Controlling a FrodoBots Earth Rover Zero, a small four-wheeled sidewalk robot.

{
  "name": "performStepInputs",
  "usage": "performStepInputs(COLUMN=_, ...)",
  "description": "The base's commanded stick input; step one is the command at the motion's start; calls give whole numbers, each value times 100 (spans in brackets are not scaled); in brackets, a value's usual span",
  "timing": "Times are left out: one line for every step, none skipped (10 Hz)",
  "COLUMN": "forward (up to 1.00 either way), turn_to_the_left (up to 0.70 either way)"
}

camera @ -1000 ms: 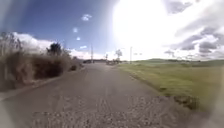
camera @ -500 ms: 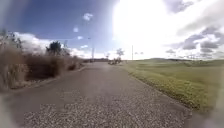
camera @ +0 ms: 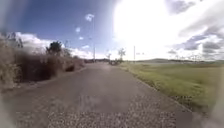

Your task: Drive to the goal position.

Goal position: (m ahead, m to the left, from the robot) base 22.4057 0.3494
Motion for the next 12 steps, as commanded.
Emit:
performStepInputs(forward=100, turn_to_the_left=0)
performStepInputs(forward=100, turn_to_the_left=0)
performStepInputs(forward=100, turn_to_the_left=0)
performStepInputs(forward=100, turn_to_the_left=0)
performStepInputs(forward=100, turn_to_the_left=0)
performStepInputs(forward=100, turn_to_the_left=0)
performStepInputs(forward=100, turn_to_the_left=0)
performStepInputs(forward=100, turn_to_the_left=0)
performStepInputs(forward=100, turn_to_the_left=0)
performStepInputs(forward=100, turn_to_the_left=0)
performStepInputs(forward=100, turn_to_the_left=0)
performStepInputs(forward=100, turn_to_the_left=0)
